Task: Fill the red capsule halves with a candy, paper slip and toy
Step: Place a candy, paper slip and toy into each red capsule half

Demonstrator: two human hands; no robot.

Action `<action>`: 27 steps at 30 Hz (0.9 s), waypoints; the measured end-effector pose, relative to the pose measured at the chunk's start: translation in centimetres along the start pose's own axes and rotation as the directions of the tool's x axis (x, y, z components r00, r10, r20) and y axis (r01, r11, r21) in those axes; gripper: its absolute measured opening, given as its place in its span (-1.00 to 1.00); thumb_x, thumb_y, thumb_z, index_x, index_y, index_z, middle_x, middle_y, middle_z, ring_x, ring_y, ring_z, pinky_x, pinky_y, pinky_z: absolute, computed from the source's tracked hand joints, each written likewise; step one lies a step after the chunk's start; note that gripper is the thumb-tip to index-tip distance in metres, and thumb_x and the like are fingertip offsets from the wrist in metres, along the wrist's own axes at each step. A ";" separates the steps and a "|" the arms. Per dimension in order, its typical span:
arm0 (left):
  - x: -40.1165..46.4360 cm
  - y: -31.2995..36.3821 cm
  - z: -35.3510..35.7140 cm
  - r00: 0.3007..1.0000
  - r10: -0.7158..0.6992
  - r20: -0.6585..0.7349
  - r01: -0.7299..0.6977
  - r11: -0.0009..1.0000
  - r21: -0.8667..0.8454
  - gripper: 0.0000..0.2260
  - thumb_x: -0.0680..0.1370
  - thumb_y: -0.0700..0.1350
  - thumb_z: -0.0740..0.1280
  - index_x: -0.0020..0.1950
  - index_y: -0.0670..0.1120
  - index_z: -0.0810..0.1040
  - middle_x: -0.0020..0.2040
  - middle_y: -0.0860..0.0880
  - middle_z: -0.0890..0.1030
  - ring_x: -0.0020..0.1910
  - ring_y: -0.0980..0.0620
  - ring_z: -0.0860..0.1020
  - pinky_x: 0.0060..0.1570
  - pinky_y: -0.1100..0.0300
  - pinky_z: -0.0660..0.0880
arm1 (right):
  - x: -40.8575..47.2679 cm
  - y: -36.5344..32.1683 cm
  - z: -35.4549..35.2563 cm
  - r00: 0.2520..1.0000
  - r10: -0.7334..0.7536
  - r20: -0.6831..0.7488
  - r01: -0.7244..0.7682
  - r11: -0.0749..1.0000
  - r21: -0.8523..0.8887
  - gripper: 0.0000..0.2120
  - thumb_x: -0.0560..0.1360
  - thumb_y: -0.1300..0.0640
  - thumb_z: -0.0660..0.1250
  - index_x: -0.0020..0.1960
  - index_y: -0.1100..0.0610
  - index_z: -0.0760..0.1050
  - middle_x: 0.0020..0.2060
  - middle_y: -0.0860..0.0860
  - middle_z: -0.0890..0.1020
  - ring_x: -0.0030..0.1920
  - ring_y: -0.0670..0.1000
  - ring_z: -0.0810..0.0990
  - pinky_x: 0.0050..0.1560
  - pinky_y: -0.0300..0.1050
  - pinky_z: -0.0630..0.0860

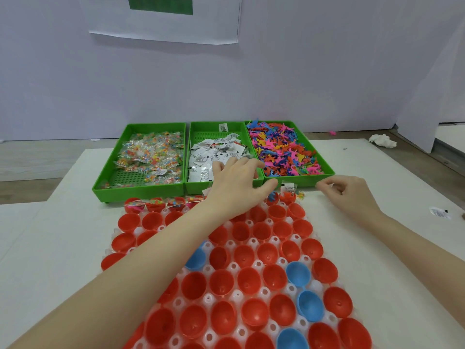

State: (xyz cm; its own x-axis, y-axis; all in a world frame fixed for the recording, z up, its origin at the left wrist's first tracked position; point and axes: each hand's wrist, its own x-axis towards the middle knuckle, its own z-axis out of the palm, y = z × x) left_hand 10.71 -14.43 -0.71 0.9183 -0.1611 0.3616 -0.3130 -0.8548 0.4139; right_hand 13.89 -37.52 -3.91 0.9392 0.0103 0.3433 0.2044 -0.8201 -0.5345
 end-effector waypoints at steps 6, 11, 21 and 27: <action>-0.2 -0.1 -0.6 0.991 -0.036 -0.131 0.022 0.994 -0.106 -0.73 0.56 0.13 0.17 0.15 0.04 0.50 -0.08 0.14 0.55 0.08 0.12 0.39 -0.11 0.20 -0.01 | 0.3 -2.5 1.6 0.974 0.115 0.194 -0.087 0.985 -0.147 -0.61 0.37 -0.17 0.39 -0.08 0.15 0.65 -0.10 0.02 0.66 -0.07 0.03 0.55 -0.09 -0.05 0.46; -0.5 -0.2 -1.5 0.953 -0.057 -0.296 0.003 0.984 -0.179 -0.81 0.57 0.07 0.20 0.05 0.02 0.52 -0.16 0.15 0.53 -0.06 0.16 0.42 -0.10 0.20 0.04 | 0.4 -2.4 1.7 0.966 0.192 0.174 -0.201 0.979 0.038 -0.82 0.32 0.06 0.50 -0.13 0.13 0.65 -0.10 0.05 0.65 -0.03 0.03 0.55 -0.02 -0.04 0.47; -0.5 3.5 -3.9 0.978 -0.040 0.204 0.185 0.616 -0.766 -0.81 0.55 0.04 0.26 -0.10 -0.01 0.61 -0.31 0.13 0.62 -0.36 0.20 0.57 -0.38 0.44 0.45 | -1.3 -10.6 -3.9 0.976 -0.180 0.119 0.067 0.776 0.627 -0.89 0.15 0.08 0.55 -0.36 0.00 0.64 -0.65 -0.15 0.21 -0.55 -0.15 0.12 -0.48 -0.33 0.09; -1.0 4.1 -4.7 0.942 -0.134 0.308 0.334 0.273 -0.902 -0.79 0.59 -0.07 0.23 -0.11 -0.16 0.57 -0.37 -0.05 0.63 -0.50 0.09 0.58 -0.43 0.35 0.53 | -2.2 -12.5 -4.1 0.984 -0.174 0.035 0.123 0.811 0.571 -0.77 0.24 -0.10 0.43 -0.19 -0.01 0.55 -0.64 -0.13 0.24 -0.56 -0.15 0.17 -0.48 -0.37 0.16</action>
State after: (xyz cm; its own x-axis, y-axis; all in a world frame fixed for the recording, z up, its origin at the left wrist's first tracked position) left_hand 7.38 -15.47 4.56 0.9816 -0.1892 0.0275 0.0027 0.1576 0.9875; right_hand 8.13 -29.66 5.20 0.8983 0.1730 0.4038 0.4392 -0.3372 -0.8327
